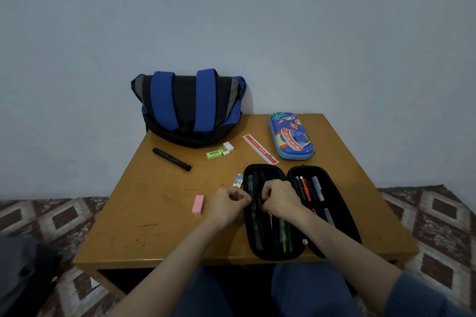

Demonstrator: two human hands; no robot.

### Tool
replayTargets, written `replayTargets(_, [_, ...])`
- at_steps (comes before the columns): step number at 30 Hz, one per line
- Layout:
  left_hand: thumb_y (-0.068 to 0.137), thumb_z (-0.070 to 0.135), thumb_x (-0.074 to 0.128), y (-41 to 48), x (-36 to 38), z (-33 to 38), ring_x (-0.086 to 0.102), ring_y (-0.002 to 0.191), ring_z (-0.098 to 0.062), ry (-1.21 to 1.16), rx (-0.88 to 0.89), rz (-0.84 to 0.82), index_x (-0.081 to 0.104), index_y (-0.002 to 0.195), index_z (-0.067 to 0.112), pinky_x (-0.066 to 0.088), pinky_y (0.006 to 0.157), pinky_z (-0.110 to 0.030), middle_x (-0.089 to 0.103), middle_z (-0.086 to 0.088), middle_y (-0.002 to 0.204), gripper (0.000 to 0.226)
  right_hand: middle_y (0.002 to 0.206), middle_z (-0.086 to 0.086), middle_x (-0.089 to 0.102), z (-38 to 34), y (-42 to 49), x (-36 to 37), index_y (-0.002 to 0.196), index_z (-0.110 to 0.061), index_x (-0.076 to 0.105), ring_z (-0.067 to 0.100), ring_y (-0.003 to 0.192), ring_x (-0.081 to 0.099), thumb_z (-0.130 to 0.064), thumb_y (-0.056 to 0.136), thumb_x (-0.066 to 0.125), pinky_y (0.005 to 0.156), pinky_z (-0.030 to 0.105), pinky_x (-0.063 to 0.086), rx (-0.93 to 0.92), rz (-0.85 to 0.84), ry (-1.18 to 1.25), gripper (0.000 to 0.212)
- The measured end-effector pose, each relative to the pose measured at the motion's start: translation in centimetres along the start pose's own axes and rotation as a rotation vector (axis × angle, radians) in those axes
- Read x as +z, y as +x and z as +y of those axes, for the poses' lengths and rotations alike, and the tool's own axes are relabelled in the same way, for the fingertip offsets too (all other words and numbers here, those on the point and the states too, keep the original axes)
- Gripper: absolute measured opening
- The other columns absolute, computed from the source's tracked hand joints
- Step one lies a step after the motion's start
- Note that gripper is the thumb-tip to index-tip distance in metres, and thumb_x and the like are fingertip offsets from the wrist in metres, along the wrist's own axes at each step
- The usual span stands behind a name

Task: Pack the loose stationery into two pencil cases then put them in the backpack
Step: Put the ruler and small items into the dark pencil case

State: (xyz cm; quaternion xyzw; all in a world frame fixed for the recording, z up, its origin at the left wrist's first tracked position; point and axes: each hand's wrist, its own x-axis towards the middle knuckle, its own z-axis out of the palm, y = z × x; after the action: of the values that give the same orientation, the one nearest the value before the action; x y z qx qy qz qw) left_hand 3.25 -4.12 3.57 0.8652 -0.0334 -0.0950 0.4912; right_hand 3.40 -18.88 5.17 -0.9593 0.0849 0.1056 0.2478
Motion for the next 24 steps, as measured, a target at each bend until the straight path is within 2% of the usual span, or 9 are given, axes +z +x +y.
replayTargets(3, [0.088, 0.017, 0.063, 0.4, -0.1, -0.5, 0.051, 0.080, -0.007, 0.001, -0.004, 0.048, 0.068, 0.083, 0.019, 0.042, 0.068, -0.019, 0.059, 0.006, 0.083, 0.007, 0.116, 0.002, 0.063, 0.4, -0.2, -0.2, 0.113, -0.021, 0.067, 0.018, 0.101, 0.061, -0.015, 0.081, 0.069, 0.078, 0.028, 0.052, -0.063, -0.004, -0.007, 0.033])
replayTargets(6, [0.090, 0.017, 0.061, 0.7, -0.2, -0.7, 0.053, 0.086, -0.009, -0.004, -0.009, 0.073, 0.069, 0.088, 0.016, 0.042, 0.075, -0.021, 0.061, 0.003, 0.089, 0.008, 0.115, 0.001, 0.065, 0.7, 0.0, -0.1, 0.108, -0.020, 0.070, 0.018, 0.106, 0.060, -0.017, 0.084, 0.067, 0.081, 0.028, 0.051, -0.104, -0.023, -0.051, 0.025])
replayTargets(10, [0.092, 0.020, 0.057, 1.3, -1.3, -1.4, 0.055, 0.083, -0.009, 0.111, 0.026, 0.195, 0.069, 0.097, 0.015, 0.044, 0.067, -0.017, 0.065, 0.002, 0.097, 0.014, 0.104, -0.001, 0.071, 0.7, 0.9, -1.1, 0.096, -0.015, 0.075, 0.012, 0.097, 0.063, -0.012, 0.086, 0.062, 0.085, 0.029, 0.053, -0.116, 0.092, 0.096, 0.016])
replayTargets(14, [0.094, 0.023, 0.052, 2.1, -4.1, -3.9, 0.053, 0.110, -0.021, 0.304, 0.095, 0.300, 0.066, 0.112, 0.015, 0.046, 0.093, -0.033, 0.058, -0.001, 0.120, 0.024, 0.096, 0.005, 0.071, 0.5, 3.2, -2.5, 0.088, -0.010, 0.075, 0.015, 0.092, 0.063, -0.008, 0.086, 0.060, 0.077, 0.026, 0.053, -0.094, 0.228, 0.162, 0.015])
replayTargets(19, [0.097, 0.022, 0.045, 2.7, -6.4, -8.0, 0.042, 0.126, -0.019, 0.378, 0.048, 0.315, 0.059, 0.124, 0.015, 0.033, 0.106, -0.034, 0.053, -0.002, 0.135, 0.031, 0.102, 0.012, 0.069, -0.1, 7.3, -2.8, 0.097, -0.001, 0.072, 0.022, 0.096, 0.063, -0.013, 0.087, 0.063, 0.072, 0.028, 0.052, -0.057, 0.335, 0.161, 0.018])
replayTargets(24, [0.098, 0.026, 0.043, 2.9, -6.1, -8.8, 0.044, 0.123, -0.018, 0.351, 0.071, 0.354, 0.062, 0.121, 0.010, 0.032, 0.107, -0.035, 0.056, -0.004, 0.130, 0.033, 0.105, 0.018, 0.068, -1.0, 11.1, -2.5, 0.103, 0.002, 0.068, 0.029, 0.096, 0.064, -0.016, 0.085, 0.064, 0.068, 0.027, 0.046, 0.005, 0.335, 0.127, 0.025])
